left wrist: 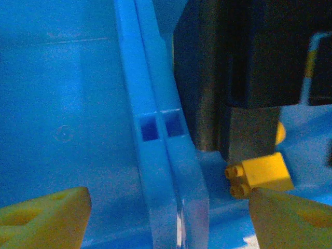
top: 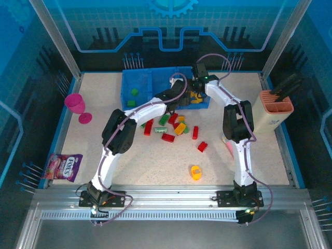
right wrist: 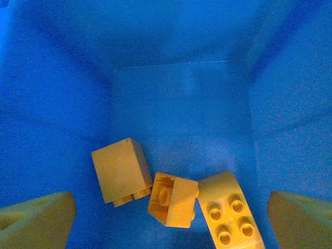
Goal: Sort the legos into containers by color
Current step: Move the container to the top-center of the table.
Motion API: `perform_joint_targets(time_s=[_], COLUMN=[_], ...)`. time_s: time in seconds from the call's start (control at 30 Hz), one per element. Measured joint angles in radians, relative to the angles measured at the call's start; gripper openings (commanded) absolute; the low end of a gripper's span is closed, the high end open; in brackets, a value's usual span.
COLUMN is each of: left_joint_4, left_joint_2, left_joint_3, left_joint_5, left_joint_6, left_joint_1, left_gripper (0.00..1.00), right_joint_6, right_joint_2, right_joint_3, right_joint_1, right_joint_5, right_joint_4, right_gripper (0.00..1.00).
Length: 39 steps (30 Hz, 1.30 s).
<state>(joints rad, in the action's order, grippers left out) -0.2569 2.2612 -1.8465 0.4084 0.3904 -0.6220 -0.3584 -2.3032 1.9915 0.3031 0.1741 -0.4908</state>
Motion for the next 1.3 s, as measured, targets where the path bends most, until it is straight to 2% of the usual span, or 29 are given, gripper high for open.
perform_joint_targets(time_s=[0.07,0.1,0.17,0.23,0.3,0.4,0.57,0.7,0.77,0.83,0.9,1.0,1.03,1.1,1.3], left_joint_4=[-0.008,-0.012,-0.023,-0.024,-0.027,-0.032,-0.027,-0.008,-0.002,-0.006,-0.009,-0.008,-0.008,-0.002,0.001], left_joint_2=[0.054,0.08,0.109,0.112,0.114,0.114,0.114,0.119,0.126,0.127,0.127,0.126,0.126,0.126,0.125], left_joint_3=[-0.054,-0.077,-0.094,-0.099,-0.1,-0.101,-0.103,-0.106,-0.105,-0.105,-0.103,-0.1,-0.098,-0.098,-0.095], left_joint_5=[0.008,0.014,0.025,0.043,0.057,0.06,0.058,0.048,0.042,0.044,0.048,0.049,0.051,0.048,0.047], left_joint_6=[0.003,0.004,0.006,0.027,0.038,0.036,0.035,0.04,0.025,0.017,0.005,-0.006,-0.006,-0.005,-0.005], left_joint_1=[0.0,0.0,0.0,-0.001,-0.004,-0.017,-0.032,-0.01,-0.002,0.002,0.004,0.006,0.006,0.004,0.004], left_gripper=[0.57,0.47,0.33,0.25,0.2,0.15,0.12,0.11,0.1,0.1,0.1,0.1,0.1,0.1,0.12], right_joint_6=[0.0,0.0,0.0,-0.017,-0.043,-0.061,-0.094,-0.173,-0.218,-0.243,-0.248,-0.25,-0.244,-0.243,-0.224], right_joint_2=[0.0,0.0,0.0,0.004,0.026,0.09,0.121,0.12,0.093,0.071,0.061,0.047,0.04,0.039,0.06], right_joint_3=[0.0,0.0,-0.002,-0.01,-0.045,-0.169,-0.246,-0.283,-0.283,-0.265,-0.241,-0.235,-0.234,-0.249,-0.275], right_joint_1=[0.0,0.0,0.0,0.001,0.006,0.002,-0.032,-0.064,-0.072,-0.079,-0.08,-0.069,-0.068,-0.066,-0.059], right_joint_5=[0.0,0.0,0.001,0.008,0.024,0.033,-0.053,-0.27,-0.341,-0.397,-0.415,-0.406,-0.399,-0.395,-0.37], right_joint_4=[-0.001,-0.001,-0.002,0.002,0.021,0.113,0.181,0.307,0.349,0.354,0.326,0.241,0.239,0.185,0.184], right_gripper=[0.47,0.42,0.3,0.19,0.16,0.21,0.29,0.36,0.41,0.42,0.39,0.24,0.22,0.24,0.34])
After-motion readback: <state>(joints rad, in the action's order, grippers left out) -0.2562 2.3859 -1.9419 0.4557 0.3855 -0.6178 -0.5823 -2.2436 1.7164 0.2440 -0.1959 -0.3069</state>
